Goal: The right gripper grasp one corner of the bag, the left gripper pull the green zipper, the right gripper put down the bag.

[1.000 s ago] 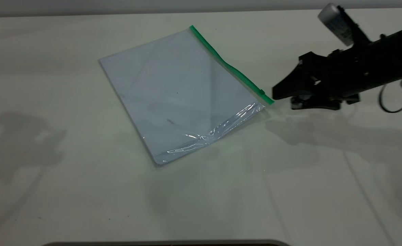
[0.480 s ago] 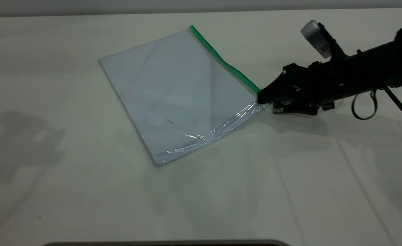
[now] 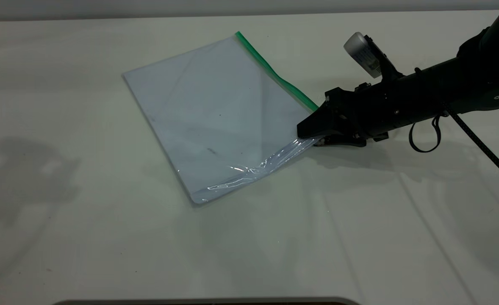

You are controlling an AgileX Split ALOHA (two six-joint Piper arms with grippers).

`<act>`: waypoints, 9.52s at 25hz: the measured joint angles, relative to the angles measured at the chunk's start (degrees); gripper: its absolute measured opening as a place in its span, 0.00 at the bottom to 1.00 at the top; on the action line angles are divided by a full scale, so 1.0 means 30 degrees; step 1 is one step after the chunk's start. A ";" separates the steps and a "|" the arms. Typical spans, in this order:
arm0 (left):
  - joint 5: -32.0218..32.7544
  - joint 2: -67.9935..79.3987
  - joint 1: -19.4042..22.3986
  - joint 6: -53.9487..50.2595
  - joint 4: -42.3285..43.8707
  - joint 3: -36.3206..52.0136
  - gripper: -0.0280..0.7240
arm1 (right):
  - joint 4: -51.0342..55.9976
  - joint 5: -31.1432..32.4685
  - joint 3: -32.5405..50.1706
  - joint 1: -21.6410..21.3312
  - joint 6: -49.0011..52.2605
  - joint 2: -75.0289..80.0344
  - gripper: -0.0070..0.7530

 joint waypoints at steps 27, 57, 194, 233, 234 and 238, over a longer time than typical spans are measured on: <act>-0.2628 0.2622 -0.2223 0.5765 -0.5729 -0.0568 0.73 | -1.4933 0.0094 -0.5686 0.0257 0.3090 -0.3833 0.05; -0.0411 1.4168 -0.8355 1.1431 -0.5869 -1.1404 0.73 | -1.4410 0.4464 -0.7682 0.2239 0.1462 -0.2477 0.05; -0.2073 1.6341 -0.5637 1.5447 -0.4997 -1.1720 0.16 | -1.4427 0.3503 -0.7682 -0.3626 0.1006 -0.2436 0.06; 0.2399 0.2990 -0.5475 0.5205 0.0181 -1.1596 0.74 | -2.3882 0.6698 -0.7682 -0.3766 1.5812 -1.5675 0.62; 0.3089 0.1954 -0.5475 0.3641 0.1356 -1.1596 0.74 | -2.4042 0.7258 -0.7682 -0.3773 1.6535 -1.6871 0.59; 0.6375 -0.1487 -0.5475 -0.2464 0.5669 -1.1596 0.74 | -2.4341 0.8131 -0.7617 -0.3773 1.9229 -2.1004 0.51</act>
